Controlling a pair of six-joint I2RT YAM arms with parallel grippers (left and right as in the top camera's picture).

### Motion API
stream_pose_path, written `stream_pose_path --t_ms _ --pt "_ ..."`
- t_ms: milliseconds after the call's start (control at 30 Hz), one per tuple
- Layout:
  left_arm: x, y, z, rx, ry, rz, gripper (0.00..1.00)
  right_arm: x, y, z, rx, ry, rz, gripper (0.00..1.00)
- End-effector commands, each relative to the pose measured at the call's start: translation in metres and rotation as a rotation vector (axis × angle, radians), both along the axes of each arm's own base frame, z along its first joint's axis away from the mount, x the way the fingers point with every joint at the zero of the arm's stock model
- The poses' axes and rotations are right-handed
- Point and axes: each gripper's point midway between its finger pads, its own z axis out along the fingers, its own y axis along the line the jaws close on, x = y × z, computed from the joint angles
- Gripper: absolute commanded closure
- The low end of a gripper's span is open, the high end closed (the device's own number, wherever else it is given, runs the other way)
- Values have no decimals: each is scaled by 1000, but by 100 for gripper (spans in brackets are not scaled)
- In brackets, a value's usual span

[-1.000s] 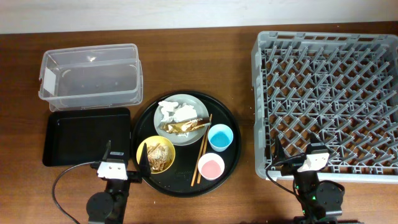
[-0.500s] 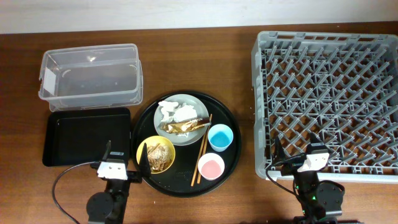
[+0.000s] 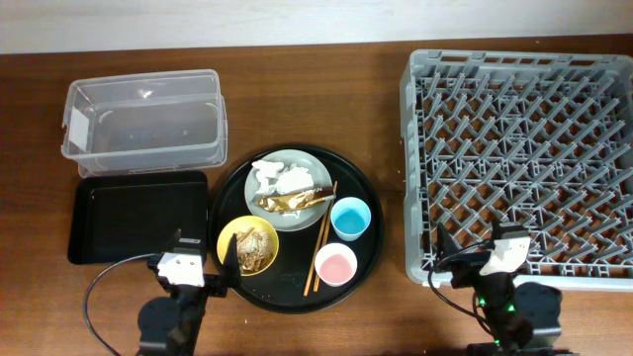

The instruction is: Sort waste into correct bins and load items into the dishwasher rack

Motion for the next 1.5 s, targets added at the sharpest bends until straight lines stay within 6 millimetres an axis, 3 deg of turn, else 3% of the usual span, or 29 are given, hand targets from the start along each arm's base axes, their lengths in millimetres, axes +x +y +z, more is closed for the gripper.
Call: stream_pose_path --t_ms 0,67,300,467,667,800,867,933,1067,1200,1300,1333,1400,1467 --pt "-3 -3 19 -10 77 -18 0 -4 3 26 15 55 11 2" --pt "-1 -4 26 -6 133 -21 0 -5 3 30 12 140 10 2" --pt "33 -19 59 -4 407 -76 0 -11 3 24 3 448 8 2" --pt "45 -30 72 -10 645 -123 0 -11 3 26 4 495 11 2" --pt "88 -38 70 -8 595 -143 1 -11 3 26 4 496 11 2" --pt "104 -75 29 164 648 -322 7 -11 3 26 4 496 11 2" --pt "103 -102 -13 244 742 -427 11 -11 3 26 4 496 11 2" --pt "102 -114 -41 263 809 -459 11 -11 3 26 4 496 11 2" --pt "100 -127 -95 290 928 -494 21 -11 3 26 4 496 11 2" --pt "105 -125 -112 306 946 -479 21 -11 3 26 4 496 10 2" --pt "113 -117 -114 347 929 -431 22 -11 3 26 4 496 11 2" --pt "113 -117 -114 346 930 -433 30 -11 3 26 4 496 11 2" --pt "111 -116 -116 346 938 -433 55 -11 3 26 4 496 10 2" --pt "110 -116 -116 347 942 -433 61 -11 3 26 4 496 10 2"
